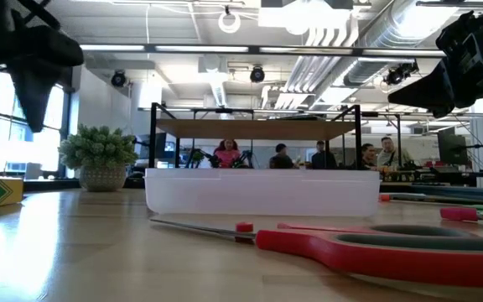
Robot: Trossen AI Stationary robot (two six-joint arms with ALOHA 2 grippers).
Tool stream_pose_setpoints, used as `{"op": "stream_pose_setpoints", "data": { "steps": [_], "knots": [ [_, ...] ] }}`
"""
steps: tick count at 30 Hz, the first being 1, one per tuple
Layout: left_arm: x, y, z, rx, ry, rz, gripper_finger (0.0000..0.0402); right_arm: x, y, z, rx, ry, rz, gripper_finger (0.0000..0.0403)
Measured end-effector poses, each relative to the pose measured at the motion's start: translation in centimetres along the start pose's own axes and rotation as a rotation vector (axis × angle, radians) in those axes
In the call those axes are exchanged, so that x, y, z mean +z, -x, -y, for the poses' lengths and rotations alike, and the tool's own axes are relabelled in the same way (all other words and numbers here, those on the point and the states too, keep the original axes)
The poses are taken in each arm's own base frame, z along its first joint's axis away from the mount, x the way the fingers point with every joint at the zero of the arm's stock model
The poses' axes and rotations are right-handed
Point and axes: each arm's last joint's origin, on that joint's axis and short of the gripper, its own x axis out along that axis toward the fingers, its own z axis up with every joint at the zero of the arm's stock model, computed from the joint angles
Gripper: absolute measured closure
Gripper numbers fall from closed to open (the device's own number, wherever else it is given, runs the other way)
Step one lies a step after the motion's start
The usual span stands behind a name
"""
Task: Pack school essentials
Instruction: Put the yellow crayon box into the pink supply box
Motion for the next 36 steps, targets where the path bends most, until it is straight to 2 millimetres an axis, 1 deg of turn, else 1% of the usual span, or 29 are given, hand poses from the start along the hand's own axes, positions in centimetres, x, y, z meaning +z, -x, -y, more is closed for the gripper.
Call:
{"op": "stream_pose_setpoints", "data": {
  "steps": [6, 12, 36],
  "knots": [
    [-1.7, -0.2, -0.6, 0.048, 0.088, -0.041, 0.0007, -0.1, 0.0, 0.0, -0.001, 0.004, -0.005, 0.0403],
    [-2.9, -0.7, -0.8, 0.058, 0.138, -0.019, 0.0007, -0.1, 0.0, 0.0, -0.001, 0.006, -0.007, 0.0403],
    [-4.5, -3.8, 0.4, 0.124, 0.194, 0.041, 0.0007, -0.2, 0.0, 0.0, -0.003, 0.015, -0.019, 0.0403]
  ]
}}
